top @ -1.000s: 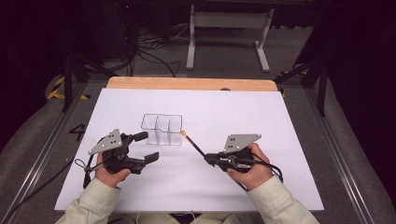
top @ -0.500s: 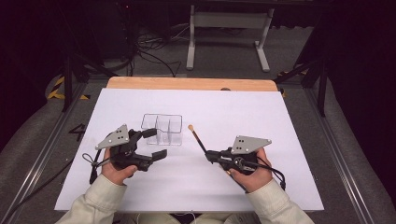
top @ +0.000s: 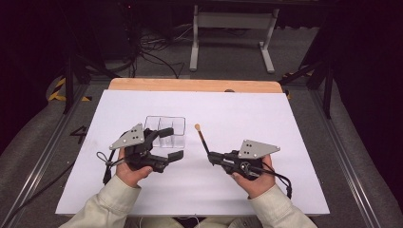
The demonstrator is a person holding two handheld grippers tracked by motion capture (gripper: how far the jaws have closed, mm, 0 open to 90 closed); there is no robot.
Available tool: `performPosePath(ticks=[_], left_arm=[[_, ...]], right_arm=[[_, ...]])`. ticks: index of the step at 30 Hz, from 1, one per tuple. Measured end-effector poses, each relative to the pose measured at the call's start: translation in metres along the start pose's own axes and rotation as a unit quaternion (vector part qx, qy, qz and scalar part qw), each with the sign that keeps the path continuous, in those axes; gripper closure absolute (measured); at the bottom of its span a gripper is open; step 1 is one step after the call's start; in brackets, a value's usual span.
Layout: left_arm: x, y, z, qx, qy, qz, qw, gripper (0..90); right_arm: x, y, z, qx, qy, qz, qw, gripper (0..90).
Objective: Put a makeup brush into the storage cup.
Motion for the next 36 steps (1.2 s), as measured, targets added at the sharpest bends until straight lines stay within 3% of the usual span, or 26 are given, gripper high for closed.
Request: performPosePath(ticks=[15,19,26,29,31,36], left_arm=[[-0.024,-0.007,-0.006,0.006,0.0,0.024,0.9997,18.2],[-0.029,-0.008,-0.006,0.015,0.0,0.033,0.9994,23.5],[-0.037,-0.012,-0.002,0.012,0.004,0.032,0.9994,32.1],[-0.039,-0.013,-0.002,0.014,0.004,0.036,0.9993,38.3],[-0.039,-0.017,0.0,0.006,0.004,0.053,0.9986,50.5],[-0.041,-0.02,0.001,0.009,0.003,0.06,0.9981,56.0]], right_arm=[[-0.004,0.002,0.008,-0.005,-0.003,0.001,1.0,85.9],[-0.005,0.003,0.008,-0.005,-0.005,0.002,1.0,85.9],[-0.007,0.003,0.01,-0.001,-0.004,0.003,1.0,85.8],[-0.009,0.004,0.011,-0.001,-0.002,0.005,1.0,85.8],[-0.009,0.004,0.011,0.001,0.0,0.006,1.0,85.8],[-0.01,0.006,0.012,0.0,-0.001,0.005,1.0,85.8]])
Point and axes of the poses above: each handheld gripper's, and its own axes: x roughly backward along the jaws, z roughly out of its underside, y roughly to its left, the point moved 7 cm from there along -x, roughly forward along the jaws, and after that the axes turned 13 degrees about -x, right-handed, at the moved point
